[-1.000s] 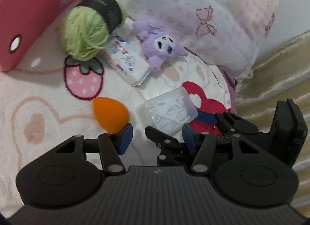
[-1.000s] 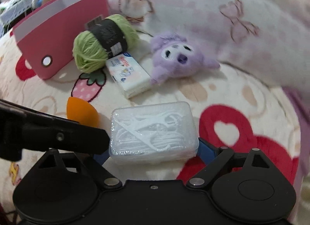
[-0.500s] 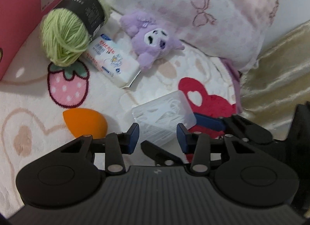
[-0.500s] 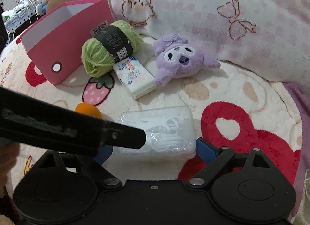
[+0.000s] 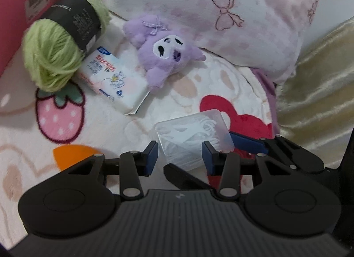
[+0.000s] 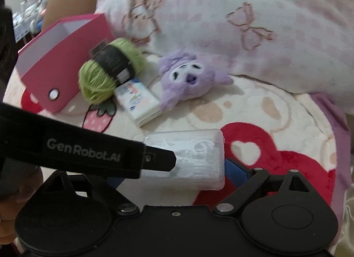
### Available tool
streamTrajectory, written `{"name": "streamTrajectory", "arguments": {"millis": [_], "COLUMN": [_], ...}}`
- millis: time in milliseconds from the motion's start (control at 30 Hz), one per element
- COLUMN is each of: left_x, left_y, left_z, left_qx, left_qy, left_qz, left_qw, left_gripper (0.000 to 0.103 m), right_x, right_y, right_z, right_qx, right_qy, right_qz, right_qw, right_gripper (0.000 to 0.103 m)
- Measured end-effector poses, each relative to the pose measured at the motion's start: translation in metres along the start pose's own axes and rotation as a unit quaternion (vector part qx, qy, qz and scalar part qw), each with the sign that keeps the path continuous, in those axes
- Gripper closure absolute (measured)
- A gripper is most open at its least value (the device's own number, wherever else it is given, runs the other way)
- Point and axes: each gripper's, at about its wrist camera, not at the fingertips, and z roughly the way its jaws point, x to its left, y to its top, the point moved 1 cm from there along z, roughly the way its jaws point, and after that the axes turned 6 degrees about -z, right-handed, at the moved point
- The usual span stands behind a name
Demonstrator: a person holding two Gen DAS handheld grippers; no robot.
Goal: Organize objects
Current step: 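Close the left gripper on the floss-pick box and lift it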
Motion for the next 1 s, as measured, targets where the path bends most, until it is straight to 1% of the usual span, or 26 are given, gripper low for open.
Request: {"name": "streamTrajectory", "arguments": {"millis": [33, 100, 200, 300, 333, 367, 433, 533, 600, 733, 833, 1000], "left_x": [0.0, 0.001, 0.001, 0.001, 0.002, 0.002, -0.004, -0.007, -0.007, -0.002, -0.002, -0.006], "left_y": [0.001, -0.001, -0.002, -0.003, -0.004, -0.004, -0.005, -0.003, -0.002, 0.007, 0.011, 0.012], "left_z": [0.002, 0.004, 0.003, 0.003, 0.004, 0.005, 0.005, 0.01, 0.012, 0.018, 0.019, 0.016], "left_qx": [0.002, -0.001, -0.009, -0.006, -0.001, -0.001, -0.004, -0.004, -0.008, -0.007, 0.0, -0.006], "left_qy": [0.007, 0.03, 0.034, 0.022, 0.008, 0.006, 0.013, 0.018, 0.015, 0.004, -0.001, -0.002], "left_qz": [0.005, 0.015, 0.025, 0.019, 0.009, 0.004, 0.022, 0.026, 0.025, 0.015, 0.01, 0.01], "left_qw": [1.0, 0.9994, 0.9991, 0.9995, 0.9999, 1.0, 0.9997, 0.9995, 0.9996, 0.9999, 1.0, 0.9999], "left_gripper": [0.066, 0.065, 0.064, 0.064, 0.063, 0.062, 0.062, 0.063, 0.062, 0.063, 0.064, 0.064], "right_x": [-0.001, -0.001, 0.001, -0.001, -0.002, -0.002, -0.005, -0.01, -0.008, 0.003, -0.004, -0.006], "right_y": [0.0, -0.001, -0.003, -0.004, -0.004, -0.004, -0.004, -0.006, -0.006, -0.006, -0.007, -0.008], "right_z": [0.0, 0.004, 0.01, 0.015, 0.015, 0.013, 0.012, 0.016, 0.02, 0.022, 0.028, 0.019], "right_qx": [0.0, 0.007, 0.016, 0.025, 0.028, 0.028, 0.027, 0.027, 0.033, 0.049, 0.067, 0.054], "right_qy": [0.002, -0.001, -0.009, -0.008, -0.009, -0.01, -0.008, -0.001, -0.006, -0.029, -0.023, -0.018], "right_qz": [0.002, -0.001, -0.013, -0.008, -0.001, 0.009, 0.026, 0.044, 0.04, 0.002, 0.021, 0.039], "right_qw": [1.0, 1.0, 1.0, 1.0, 1.0, 1.0, 0.999, 0.999, 0.999, 0.998, 0.997, 0.998], "right_gripper": [0.008, 0.009, 0.009, 0.01, 0.01, 0.011, 0.011, 0.009, 0.009, 0.008, 0.011, 0.013]}}
